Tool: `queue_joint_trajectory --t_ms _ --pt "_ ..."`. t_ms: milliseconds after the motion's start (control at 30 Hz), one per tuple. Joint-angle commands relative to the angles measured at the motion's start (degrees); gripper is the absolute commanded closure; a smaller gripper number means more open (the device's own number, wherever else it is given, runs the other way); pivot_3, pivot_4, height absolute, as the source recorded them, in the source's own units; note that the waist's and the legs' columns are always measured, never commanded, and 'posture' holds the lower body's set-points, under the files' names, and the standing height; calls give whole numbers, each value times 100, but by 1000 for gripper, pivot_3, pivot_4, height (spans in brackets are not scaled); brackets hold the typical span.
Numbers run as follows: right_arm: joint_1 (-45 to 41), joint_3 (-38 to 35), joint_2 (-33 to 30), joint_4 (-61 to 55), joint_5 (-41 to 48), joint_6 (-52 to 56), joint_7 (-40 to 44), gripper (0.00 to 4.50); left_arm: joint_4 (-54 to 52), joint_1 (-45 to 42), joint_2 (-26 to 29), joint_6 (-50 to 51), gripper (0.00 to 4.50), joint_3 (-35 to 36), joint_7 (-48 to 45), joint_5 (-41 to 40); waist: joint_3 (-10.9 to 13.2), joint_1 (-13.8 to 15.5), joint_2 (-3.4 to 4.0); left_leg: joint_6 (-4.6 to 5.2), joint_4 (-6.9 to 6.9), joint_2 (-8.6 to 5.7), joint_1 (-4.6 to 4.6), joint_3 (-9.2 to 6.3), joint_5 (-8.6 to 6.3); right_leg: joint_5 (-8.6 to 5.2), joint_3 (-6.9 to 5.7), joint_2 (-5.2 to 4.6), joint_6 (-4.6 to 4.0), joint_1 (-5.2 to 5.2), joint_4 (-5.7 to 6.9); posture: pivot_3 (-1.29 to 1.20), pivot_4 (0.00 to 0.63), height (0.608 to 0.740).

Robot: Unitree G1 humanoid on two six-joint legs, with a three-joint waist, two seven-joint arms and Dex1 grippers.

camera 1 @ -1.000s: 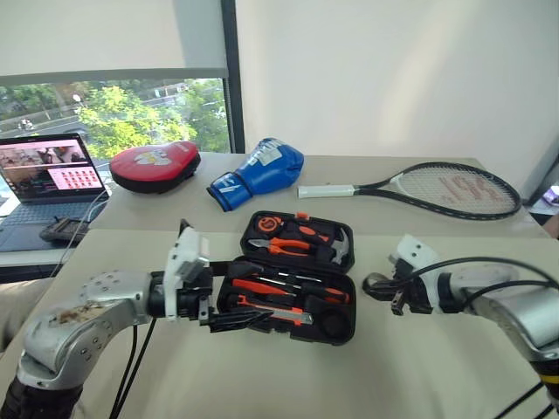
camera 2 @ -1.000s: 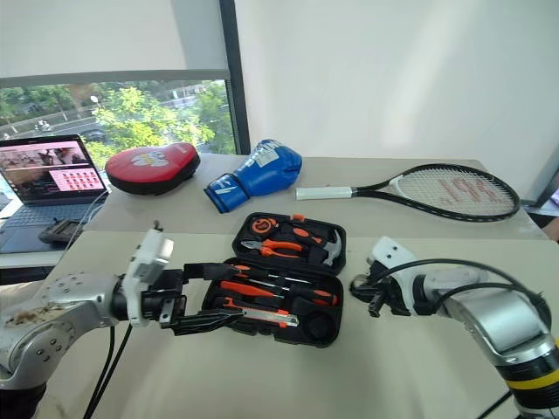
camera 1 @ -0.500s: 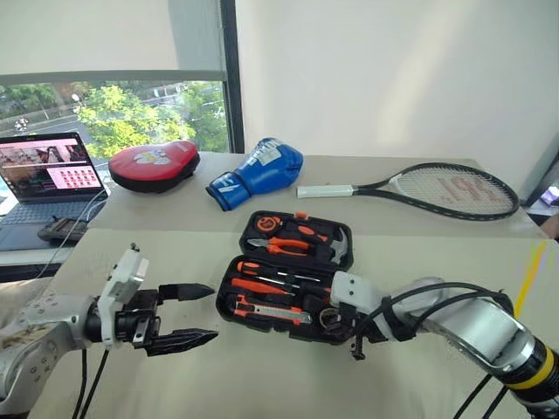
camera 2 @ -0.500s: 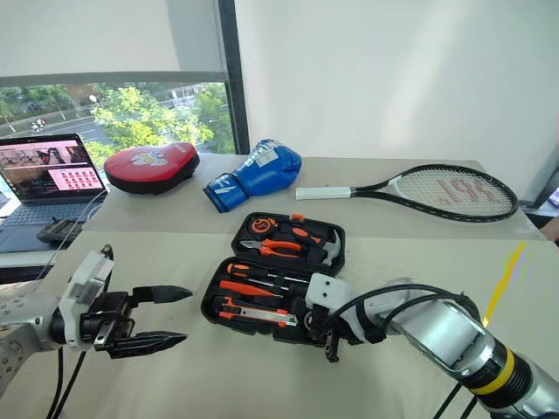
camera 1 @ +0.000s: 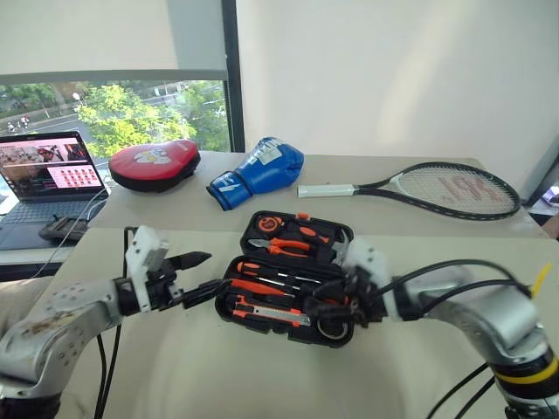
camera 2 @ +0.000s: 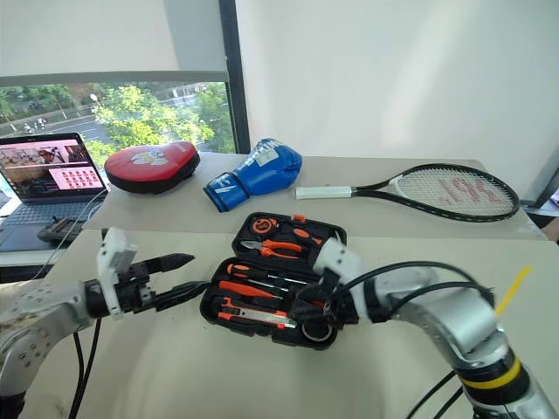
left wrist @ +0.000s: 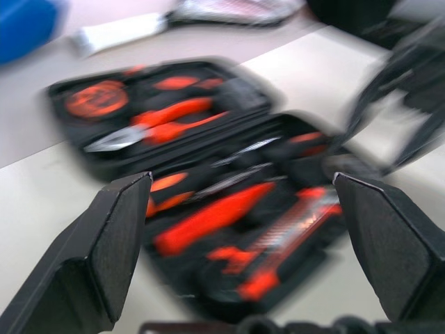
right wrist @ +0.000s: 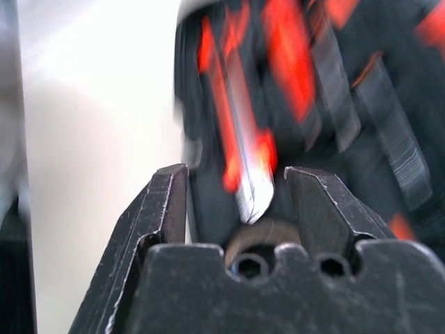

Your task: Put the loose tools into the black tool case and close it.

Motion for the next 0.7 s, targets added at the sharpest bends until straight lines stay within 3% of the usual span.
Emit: queue_joint_trajectory --t_ms 33,133,333,433,700 --pt "409 -588 -127 -456 89 188 -425 1831 408 -947 -376 583 0 -294 641 -66 1 76 0 0 0 -6 -1 -6 0 -1 -4 -1 0 5 2 0 150 740" --pt "387 -628 42 -180 -163 448 -1020 1831 977 -1538 -675 829 0 -641 1103 365 2 71 -2 -1 2 -14 -2 -3 2 0 -4 3 1 2 6 0 150 740" --pt "-221 -584 591 1356 -945 570 -2197 1831 3182 -3087 -1586 1113 0 -1303 1850 1284 6 2 -8 1 6 -31 4 8 23 8 5 9 3 4 24 0 150 740" --pt "-615 -631 859 2061 -1018 505 -2297 1831 4327 -3689 -1914 774 0 -1346 1870 1663 7 -11 -10 2 5 -35 1 9 26 8 7 11 4 -2 36 0 150 740" --pt "-1426 -579 1196 3788 -1124 243 -2070 1831 6603 -4768 -2091 -13 0 -1323 1270 2256 9 -93 -12 0 2 -32 -13 17 29 -1 9 14 19 -24 68 0 150 740"
